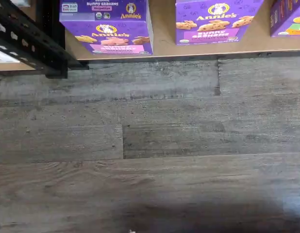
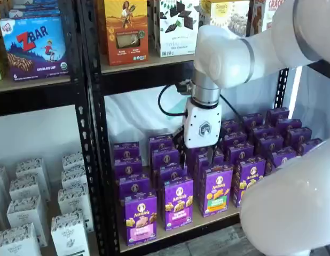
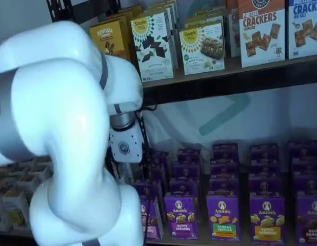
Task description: Pick up the purple box with a pink patch in the middle, on the bottom shelf, the first box from the left
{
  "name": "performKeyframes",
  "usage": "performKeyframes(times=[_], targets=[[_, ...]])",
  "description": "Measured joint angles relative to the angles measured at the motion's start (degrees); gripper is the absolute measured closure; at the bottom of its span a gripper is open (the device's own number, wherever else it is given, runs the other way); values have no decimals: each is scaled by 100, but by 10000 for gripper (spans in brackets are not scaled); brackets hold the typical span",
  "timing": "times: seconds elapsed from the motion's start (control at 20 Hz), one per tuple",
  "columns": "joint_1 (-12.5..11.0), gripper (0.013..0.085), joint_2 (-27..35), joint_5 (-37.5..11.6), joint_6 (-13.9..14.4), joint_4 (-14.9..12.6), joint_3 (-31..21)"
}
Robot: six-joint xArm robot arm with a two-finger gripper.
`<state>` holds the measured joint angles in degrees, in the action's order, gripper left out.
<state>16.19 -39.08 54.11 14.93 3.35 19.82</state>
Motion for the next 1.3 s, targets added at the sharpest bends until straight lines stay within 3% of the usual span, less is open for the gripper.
performKeyframes(times=[0.45,0.8,1.05,1.3], targets=[[185,130,758,-672,105,69,19],[468,130,1429,-1024,672,-360,115],[578,130,1850,-1389,771,-341,122],[668,130,2264,-1715,1002,-525,196]])
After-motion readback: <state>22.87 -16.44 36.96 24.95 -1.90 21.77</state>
